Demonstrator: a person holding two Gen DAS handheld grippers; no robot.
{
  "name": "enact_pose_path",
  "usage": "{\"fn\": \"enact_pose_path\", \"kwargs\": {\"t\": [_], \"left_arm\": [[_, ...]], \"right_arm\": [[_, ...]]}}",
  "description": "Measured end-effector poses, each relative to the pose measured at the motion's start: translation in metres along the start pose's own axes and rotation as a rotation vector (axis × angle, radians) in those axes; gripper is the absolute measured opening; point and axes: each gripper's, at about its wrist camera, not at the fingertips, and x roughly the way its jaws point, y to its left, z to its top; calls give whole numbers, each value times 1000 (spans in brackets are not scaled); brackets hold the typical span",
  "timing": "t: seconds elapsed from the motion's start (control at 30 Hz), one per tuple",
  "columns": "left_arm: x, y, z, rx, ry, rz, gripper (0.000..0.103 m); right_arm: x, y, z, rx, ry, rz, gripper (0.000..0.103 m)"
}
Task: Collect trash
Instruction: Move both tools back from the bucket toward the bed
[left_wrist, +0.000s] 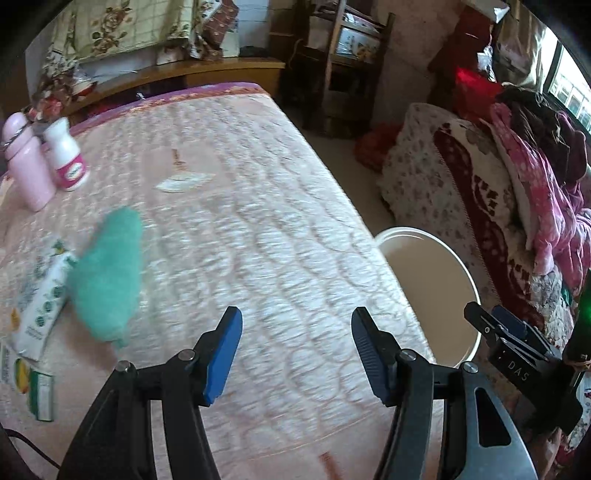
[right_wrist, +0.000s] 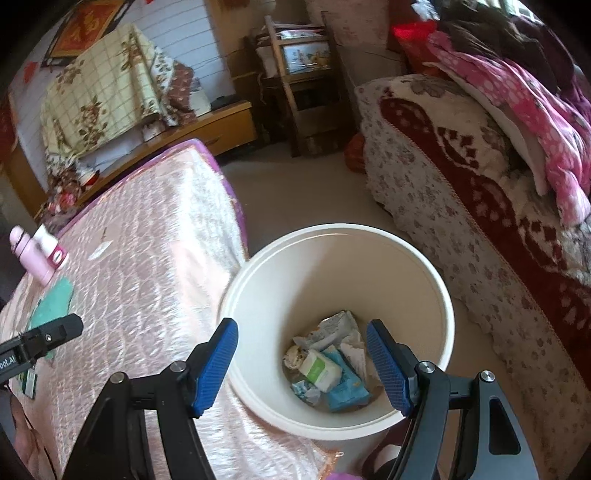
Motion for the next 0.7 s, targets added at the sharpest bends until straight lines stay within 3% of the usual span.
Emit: {"fn": "enact_pose_path", "kwargs": {"t": [0.4, 0.7], "left_arm": [[-36, 78, -21, -72, -23, 99, 63], [-26, 144, -30, -159, -30, 162, 63]], "right_arm": [[-9, 68, -9, -104, 36, 87, 75], [-20, 133, -25, -190, 58, 182, 75]]}}
